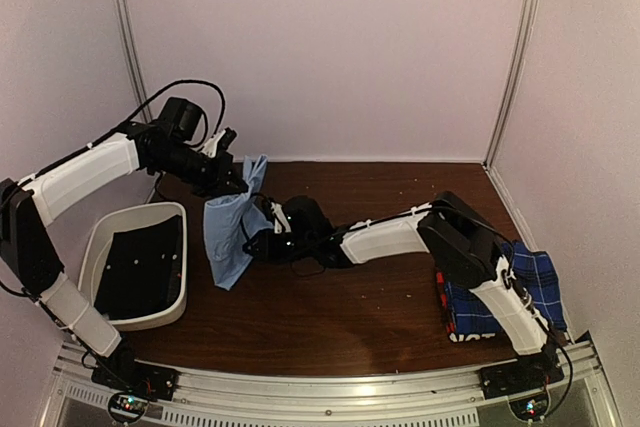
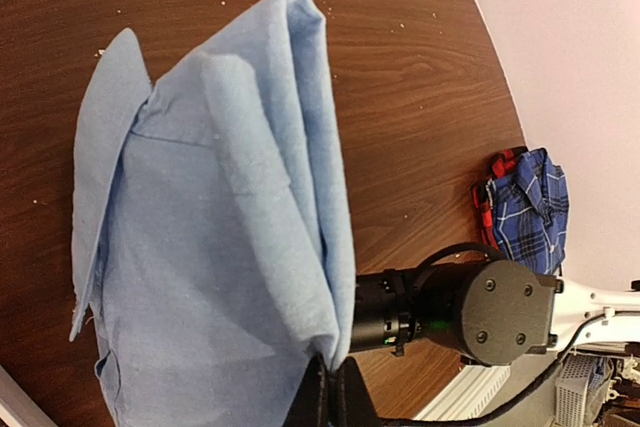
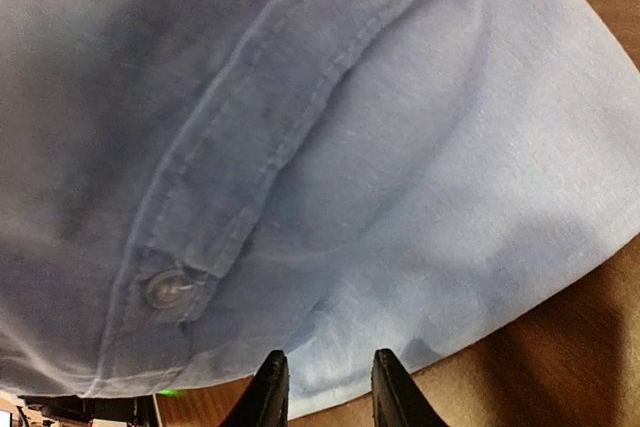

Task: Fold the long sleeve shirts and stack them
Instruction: Turn over the square-folded shirt at the center of the board.

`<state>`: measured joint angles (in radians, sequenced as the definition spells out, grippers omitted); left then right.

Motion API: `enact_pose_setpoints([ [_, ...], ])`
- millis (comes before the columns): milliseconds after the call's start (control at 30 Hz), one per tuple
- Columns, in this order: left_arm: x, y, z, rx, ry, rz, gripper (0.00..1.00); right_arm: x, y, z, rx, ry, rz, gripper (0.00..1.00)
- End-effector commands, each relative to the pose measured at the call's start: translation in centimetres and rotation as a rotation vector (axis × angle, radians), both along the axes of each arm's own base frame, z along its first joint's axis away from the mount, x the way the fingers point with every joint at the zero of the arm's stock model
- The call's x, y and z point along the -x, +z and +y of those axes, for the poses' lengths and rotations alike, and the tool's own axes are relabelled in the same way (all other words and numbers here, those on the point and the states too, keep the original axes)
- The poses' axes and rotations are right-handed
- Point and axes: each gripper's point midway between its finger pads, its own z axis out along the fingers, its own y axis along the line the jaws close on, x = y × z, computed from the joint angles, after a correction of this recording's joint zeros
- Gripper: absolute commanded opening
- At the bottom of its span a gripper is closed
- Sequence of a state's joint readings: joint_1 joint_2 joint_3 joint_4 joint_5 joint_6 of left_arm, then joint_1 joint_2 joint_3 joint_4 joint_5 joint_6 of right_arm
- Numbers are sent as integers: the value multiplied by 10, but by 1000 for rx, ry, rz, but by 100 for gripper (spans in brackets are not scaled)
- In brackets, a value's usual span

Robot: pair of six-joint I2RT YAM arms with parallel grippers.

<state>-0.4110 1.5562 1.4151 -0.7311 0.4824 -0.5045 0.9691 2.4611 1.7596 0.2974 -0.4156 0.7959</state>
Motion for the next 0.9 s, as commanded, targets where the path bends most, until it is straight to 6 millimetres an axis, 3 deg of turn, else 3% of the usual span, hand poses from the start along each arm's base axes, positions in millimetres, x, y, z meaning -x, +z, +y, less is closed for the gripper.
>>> enact_pose_setpoints([
  [0, -2, 12, -9, 45, -8, -48, 0, 0, 81, -4, -128, 19, -123, 31],
  [133, -1, 14, -10, 41, -10, -54, 0, 0, 94, -27, -119, -21, -135, 30],
  [233, 1, 10, -15, 26, -8, -51, 0, -5, 107, -59, -81, -87, -132, 29],
  [400, 8, 2, -37, -9, -2, -52, 0, -9, 117, -141, 41, -241, -122, 31],
  [533, 26, -13, -94, -40, -23, -39, 0, -9, 130, -213, 102, -364, -122, 36],
  [667, 53, -47, -186, -45, -104, -3, 0, -4, 130, -281, 167, -473, -110, 41],
  [767, 69, -64, -252, -25, -191, 20, 25, 3, 127, -320, 197, -532, -102, 49],
  [833, 71, -63, -272, -2, -209, 22, 43, 9, 116, -331, 238, -535, -86, 54],
  [867, 67, -57, -275, 8, -203, 8, 46, 12, 111, -333, 258, -528, -81, 55],
])
